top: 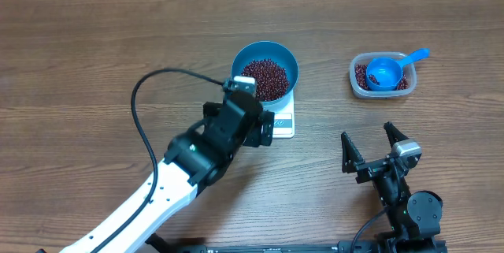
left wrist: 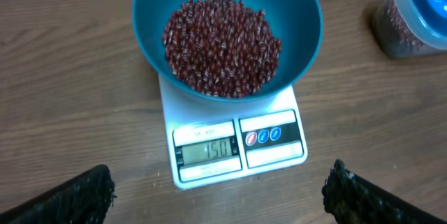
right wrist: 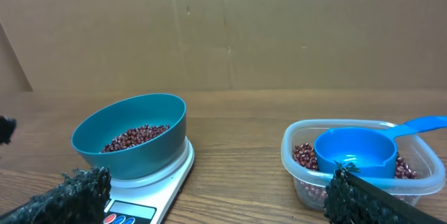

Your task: Scoop item into bowl and weigh 150g on scale

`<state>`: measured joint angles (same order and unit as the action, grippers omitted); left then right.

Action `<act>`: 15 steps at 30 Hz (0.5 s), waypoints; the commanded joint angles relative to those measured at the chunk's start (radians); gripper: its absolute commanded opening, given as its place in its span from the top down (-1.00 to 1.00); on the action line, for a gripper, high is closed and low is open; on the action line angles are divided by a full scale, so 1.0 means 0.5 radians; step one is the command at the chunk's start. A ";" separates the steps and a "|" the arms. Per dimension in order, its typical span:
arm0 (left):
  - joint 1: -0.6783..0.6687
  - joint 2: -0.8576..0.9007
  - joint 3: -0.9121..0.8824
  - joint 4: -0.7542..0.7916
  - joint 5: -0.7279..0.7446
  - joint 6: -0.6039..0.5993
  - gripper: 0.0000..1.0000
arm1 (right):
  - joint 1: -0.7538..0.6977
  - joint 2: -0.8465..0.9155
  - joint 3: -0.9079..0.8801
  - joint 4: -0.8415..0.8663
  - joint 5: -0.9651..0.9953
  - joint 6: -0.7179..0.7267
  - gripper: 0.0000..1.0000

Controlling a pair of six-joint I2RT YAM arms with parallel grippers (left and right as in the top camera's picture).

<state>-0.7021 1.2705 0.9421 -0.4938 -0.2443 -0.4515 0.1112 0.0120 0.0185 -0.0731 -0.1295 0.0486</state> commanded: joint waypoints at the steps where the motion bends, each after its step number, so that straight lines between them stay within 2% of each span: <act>1: 0.060 -0.134 -0.185 0.217 -0.049 0.111 -0.99 | -0.012 -0.018 -0.021 0.005 0.017 -0.008 -1.00; 15: 0.558 -0.714 -0.800 0.855 0.191 0.111 -0.99 | -0.012 -0.018 -0.021 0.005 0.018 -0.008 -1.00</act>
<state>-0.4702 0.9874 0.6071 -0.1047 -0.1783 -0.4118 0.1108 0.0120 0.0185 -0.0731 -0.1295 0.0486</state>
